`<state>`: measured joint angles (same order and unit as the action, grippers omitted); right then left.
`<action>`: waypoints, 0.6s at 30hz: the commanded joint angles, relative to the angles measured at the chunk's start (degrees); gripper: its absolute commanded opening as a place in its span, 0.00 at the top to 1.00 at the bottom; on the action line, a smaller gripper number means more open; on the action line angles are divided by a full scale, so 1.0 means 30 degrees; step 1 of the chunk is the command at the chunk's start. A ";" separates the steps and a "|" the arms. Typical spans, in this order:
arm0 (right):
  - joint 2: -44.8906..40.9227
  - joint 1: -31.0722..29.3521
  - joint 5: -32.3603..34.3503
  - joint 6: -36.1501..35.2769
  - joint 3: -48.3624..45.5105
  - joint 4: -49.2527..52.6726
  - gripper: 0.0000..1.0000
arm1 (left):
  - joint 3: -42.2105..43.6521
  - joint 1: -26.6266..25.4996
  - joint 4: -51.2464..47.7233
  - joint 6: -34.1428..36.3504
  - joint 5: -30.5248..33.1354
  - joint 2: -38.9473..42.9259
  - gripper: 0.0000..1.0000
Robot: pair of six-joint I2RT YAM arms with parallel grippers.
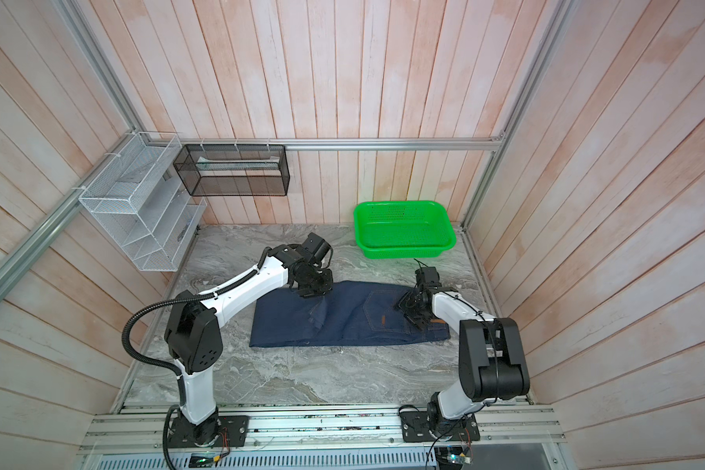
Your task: Fold and stack the trousers
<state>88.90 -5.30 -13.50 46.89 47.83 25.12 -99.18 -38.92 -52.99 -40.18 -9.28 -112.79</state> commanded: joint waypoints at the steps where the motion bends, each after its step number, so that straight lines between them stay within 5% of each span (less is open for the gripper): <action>1: -0.0153 0.0079 0.0002 -0.0091 -0.0366 0.0429 0.31 | -0.0460 -0.0226 0.0329 -0.0433 -0.0475 -0.0897 1.00; 9: -0.0162 0.0185 0.0055 -0.0207 -0.0190 0.0590 0.31 | -0.0457 -0.0448 0.0813 -0.0594 -0.1263 -0.2164 0.99; 18: -0.0421 0.0166 0.0099 -0.0528 0.0415 0.0816 0.30 | -0.1252 -0.1052 0.3084 -0.0262 -0.2851 -0.1147 0.45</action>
<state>88.73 -5.10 -13.58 46.46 47.86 25.39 -100.31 -41.12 -47.51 -41.28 -15.46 -119.11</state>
